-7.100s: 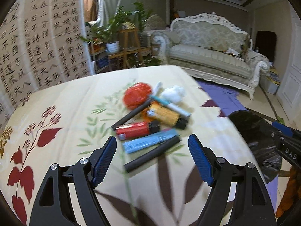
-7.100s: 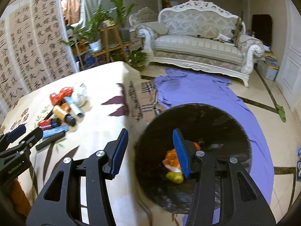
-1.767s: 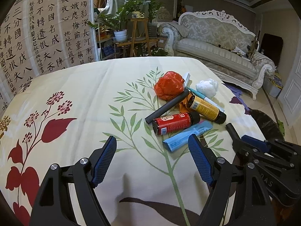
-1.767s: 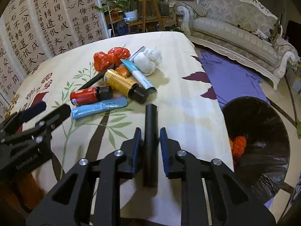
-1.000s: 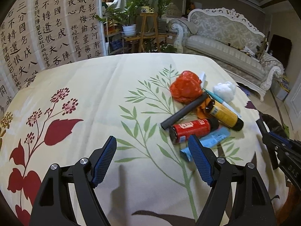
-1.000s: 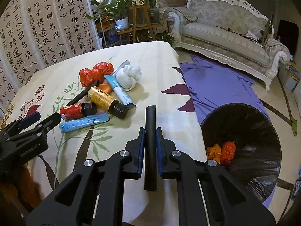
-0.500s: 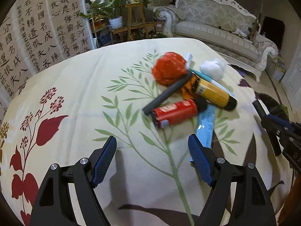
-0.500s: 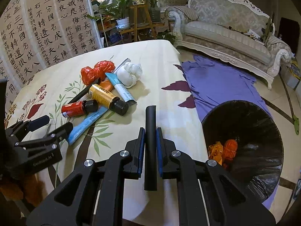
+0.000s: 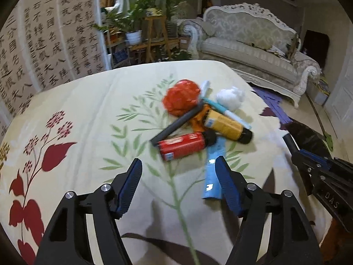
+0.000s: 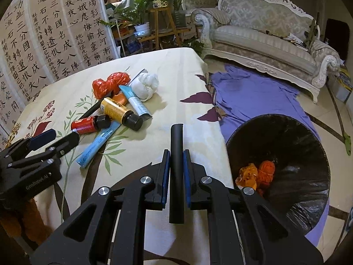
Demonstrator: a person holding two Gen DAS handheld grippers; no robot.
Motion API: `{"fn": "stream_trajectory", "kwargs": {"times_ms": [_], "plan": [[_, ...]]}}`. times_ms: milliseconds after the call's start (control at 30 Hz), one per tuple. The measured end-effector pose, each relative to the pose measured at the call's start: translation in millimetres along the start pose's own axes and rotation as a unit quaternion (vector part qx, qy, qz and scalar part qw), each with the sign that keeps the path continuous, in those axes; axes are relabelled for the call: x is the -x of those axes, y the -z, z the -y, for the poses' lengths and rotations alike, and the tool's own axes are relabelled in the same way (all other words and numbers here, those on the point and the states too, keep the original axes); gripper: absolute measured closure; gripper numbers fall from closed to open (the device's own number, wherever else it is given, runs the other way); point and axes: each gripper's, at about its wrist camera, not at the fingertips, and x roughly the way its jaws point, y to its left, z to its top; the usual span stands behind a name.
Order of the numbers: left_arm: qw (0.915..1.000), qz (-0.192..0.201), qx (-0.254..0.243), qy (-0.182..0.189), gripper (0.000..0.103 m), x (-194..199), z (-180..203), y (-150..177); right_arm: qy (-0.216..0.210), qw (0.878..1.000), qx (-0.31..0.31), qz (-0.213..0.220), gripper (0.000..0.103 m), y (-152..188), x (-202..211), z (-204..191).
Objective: Collect trash
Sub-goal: 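Grasp the blue tube with the left gripper while the right gripper holds the black stick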
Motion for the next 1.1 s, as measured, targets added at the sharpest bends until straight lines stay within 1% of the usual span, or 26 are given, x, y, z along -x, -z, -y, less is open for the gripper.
{"fn": "stream_trajectory", "kwargs": {"times_ms": [67, 133, 167, 200, 233, 267, 333, 400, 500, 667, 867, 967, 1100], "plan": [[0.9999, -0.008, -0.010, 0.005, 0.036, -7, 7, 0, -0.001, 1.000, -0.002, 0.001, 0.091, 0, 1, 2], [0.9996, -0.023, -0.013, 0.012, 0.044, -15, 12, -1, -0.002, 1.000, -0.004, 0.001, 0.091, 0, 1, 5], [0.9992, -0.034, -0.013, 0.016, 0.051, -20, 13, -1, -0.002, 1.000, -0.005, 0.000, 0.091, 0, 1, 6], [0.9988, -0.041, -0.013, 0.022, 0.055, -23, 14, 0, -0.003, 1.000, -0.006, 0.000, 0.091, 1, 1, 6], [0.9986, -0.045, -0.012, 0.027, 0.055, -24, 15, 1, -0.004, 1.000, -0.007, 0.000, 0.091, 1, 1, 7], [0.9987, -0.041, -0.015, 0.025, 0.055, -23, 17, 2, -0.004, 1.000, -0.008, -0.001, 0.091, 1, 1, 8], [0.9985, -0.041, -0.026, 0.024, 0.060, -22, 20, 2, -0.004, 1.000, -0.008, -0.001, 0.091, 1, 0, 8], [0.9985, -0.036, -0.034, 0.025, 0.075, -20, 22, 4, -0.004, 1.000, -0.009, -0.001, 0.091, 2, 0, 10], [0.9981, -0.032, -0.038, 0.035, 0.081, -16, 23, 7, -0.004, 1.000, -0.011, -0.002, 0.091, 2, -1, 11], [0.9981, -0.030, -0.029, 0.047, 0.085, -11, 23, 11, -0.003, 1.000, -0.012, -0.002, 0.091, 3, -1, 12], [0.9979, -0.022, -0.025, 0.056, 0.085, 2, 24, 18, -0.001, 1.000, -0.011, 0.000, 0.091, 6, 3, 13], [0.9979, -0.013, -0.018, 0.061, 0.085, 10, 24, 21, 0.001, 1.000, -0.012, 0.003, 0.091, 8, 8, 14], [0.9982, 0.014, -0.014, 0.057, 0.085, 25, 26, 19, 0.008, 1.000, -0.014, 0.009, 0.091, 10, 17, 18]]}}
